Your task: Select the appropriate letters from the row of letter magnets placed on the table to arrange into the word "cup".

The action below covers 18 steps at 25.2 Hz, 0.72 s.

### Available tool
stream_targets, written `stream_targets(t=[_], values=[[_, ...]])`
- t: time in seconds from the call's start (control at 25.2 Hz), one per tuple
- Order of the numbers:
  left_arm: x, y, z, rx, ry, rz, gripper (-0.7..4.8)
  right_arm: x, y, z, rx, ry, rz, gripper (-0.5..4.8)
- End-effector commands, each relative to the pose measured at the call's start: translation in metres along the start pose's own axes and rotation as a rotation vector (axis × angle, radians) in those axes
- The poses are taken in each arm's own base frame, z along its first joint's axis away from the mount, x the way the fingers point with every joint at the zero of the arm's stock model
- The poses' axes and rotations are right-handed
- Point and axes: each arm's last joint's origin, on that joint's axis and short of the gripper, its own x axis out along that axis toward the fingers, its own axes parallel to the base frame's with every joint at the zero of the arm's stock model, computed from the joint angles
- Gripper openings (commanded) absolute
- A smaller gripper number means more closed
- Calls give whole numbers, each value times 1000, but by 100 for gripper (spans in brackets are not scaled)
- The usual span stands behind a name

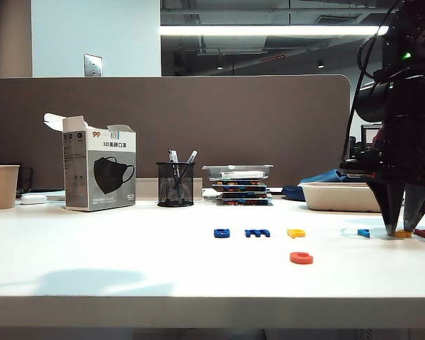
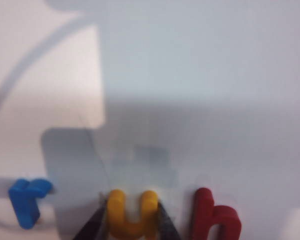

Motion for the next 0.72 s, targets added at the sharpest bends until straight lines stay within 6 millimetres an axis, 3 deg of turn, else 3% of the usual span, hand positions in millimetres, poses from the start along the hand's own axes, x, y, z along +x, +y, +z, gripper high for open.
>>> stream_targets(t=[0.04,0.44,0.72], values=[[-1,0,1,2,-8,0,-5,7,0,-1,-2,24,9,115],[-1,0,1,2,-8,-1,-5,6,1,-3,-1,36,17,116],[-1,0,1,2,-8,0,-5,-11,2,-3,17,-18,19,116]])
